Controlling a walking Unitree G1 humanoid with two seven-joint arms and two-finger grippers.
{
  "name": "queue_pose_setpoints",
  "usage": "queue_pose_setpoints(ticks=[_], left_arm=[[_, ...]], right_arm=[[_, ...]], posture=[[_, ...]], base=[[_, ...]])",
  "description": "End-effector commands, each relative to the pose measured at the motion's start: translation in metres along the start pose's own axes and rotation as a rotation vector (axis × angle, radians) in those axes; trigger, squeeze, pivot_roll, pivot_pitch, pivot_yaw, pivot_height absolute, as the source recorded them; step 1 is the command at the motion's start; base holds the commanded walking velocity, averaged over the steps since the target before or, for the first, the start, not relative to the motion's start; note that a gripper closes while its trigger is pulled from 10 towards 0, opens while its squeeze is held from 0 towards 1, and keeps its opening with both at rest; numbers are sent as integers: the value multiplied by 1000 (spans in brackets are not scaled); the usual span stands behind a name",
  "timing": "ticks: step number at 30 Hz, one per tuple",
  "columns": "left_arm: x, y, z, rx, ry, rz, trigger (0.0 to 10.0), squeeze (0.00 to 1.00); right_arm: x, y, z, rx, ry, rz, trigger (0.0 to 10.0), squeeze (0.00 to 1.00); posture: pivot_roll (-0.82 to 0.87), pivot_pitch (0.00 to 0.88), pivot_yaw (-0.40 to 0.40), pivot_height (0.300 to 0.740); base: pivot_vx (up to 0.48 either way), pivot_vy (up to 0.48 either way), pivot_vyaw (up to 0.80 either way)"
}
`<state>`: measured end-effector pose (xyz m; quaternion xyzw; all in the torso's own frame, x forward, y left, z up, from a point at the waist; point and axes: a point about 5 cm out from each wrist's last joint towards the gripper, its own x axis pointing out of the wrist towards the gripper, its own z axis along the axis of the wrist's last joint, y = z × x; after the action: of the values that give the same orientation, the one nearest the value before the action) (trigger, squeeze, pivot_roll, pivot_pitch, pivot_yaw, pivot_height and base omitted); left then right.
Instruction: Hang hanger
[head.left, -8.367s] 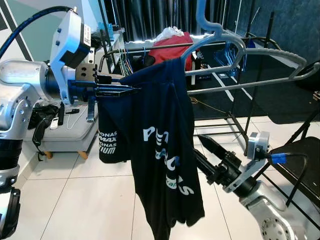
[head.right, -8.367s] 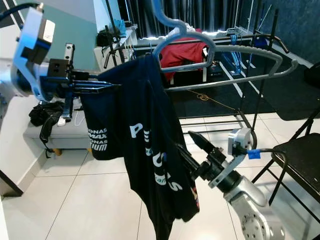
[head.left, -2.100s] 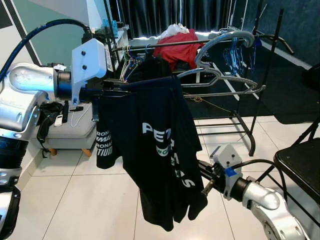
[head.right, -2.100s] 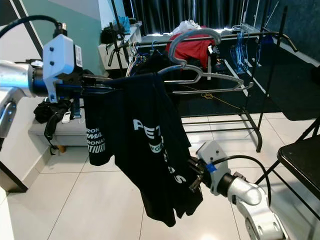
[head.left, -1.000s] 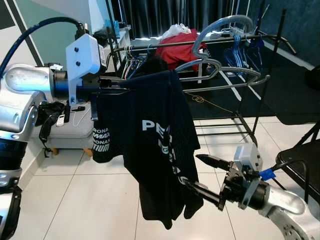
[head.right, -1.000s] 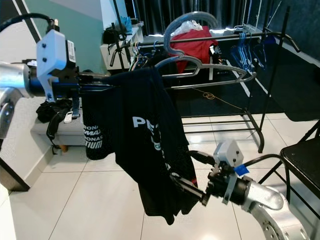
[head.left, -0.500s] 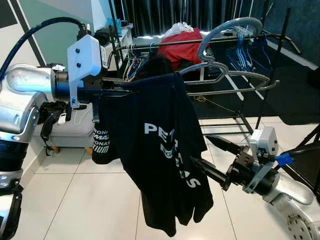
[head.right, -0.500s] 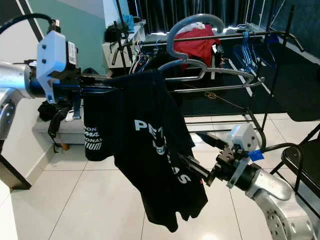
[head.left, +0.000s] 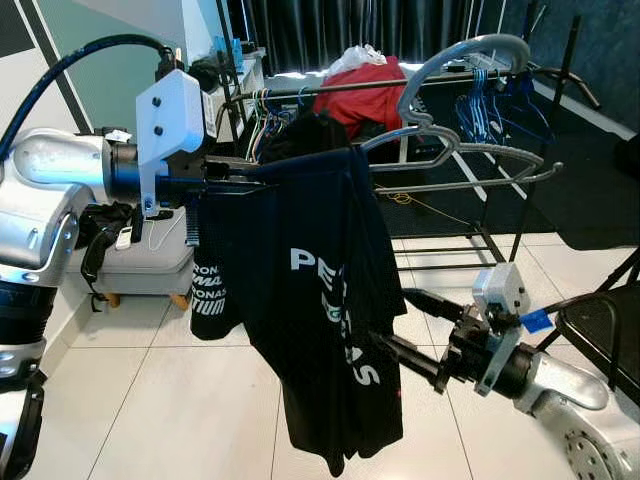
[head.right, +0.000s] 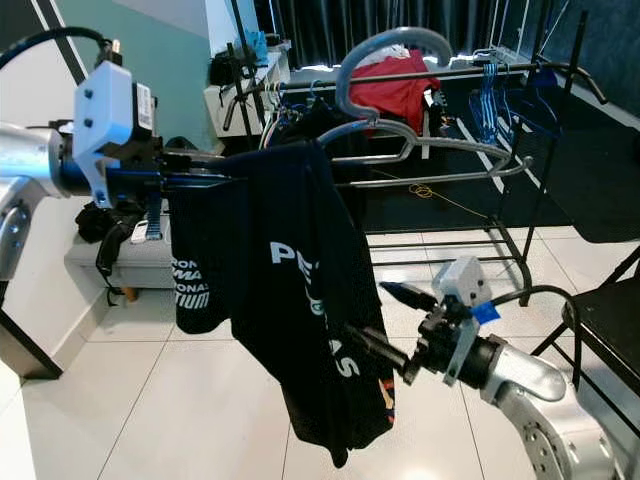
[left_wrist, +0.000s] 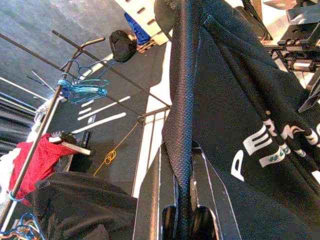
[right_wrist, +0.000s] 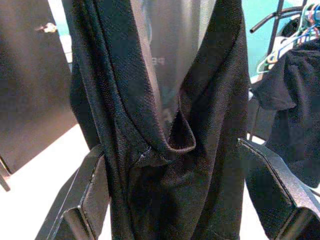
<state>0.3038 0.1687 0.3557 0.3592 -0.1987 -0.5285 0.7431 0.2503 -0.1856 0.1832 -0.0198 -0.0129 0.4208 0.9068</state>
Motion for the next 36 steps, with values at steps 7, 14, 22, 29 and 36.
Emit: queue_pose_setpoints(ticks=[7,14,22,29,36], left_arm=[[-4,0,2,-3,-17,6,10000,0],[-5,1,3,0,-17,9,10000,0],[-6,3,3,1,-15,14,10000,0],[-25,0,-21,-62,104,30,10000,0],[-46,-23,-47,-182,230,-89,10000,0]], right_arm=[[2,2,1,32,-27,22,0,0],[1,3,1,33,-22,33,0,0],[-1,-1,2,20,-22,2,0,0],[-27,-43,-3,-203,149,-318,0,0],[-50,-61,-2,-414,331,-447,0,0]], posture=[[-72,0,77,740],[-73,0,80,740],[-75,0,81,740],[-82,0,89,740],[-79,0,92,740]], base=[[0,0,0],[0,0,0],[0,0,0],[0,0,0],[0,0,0]])
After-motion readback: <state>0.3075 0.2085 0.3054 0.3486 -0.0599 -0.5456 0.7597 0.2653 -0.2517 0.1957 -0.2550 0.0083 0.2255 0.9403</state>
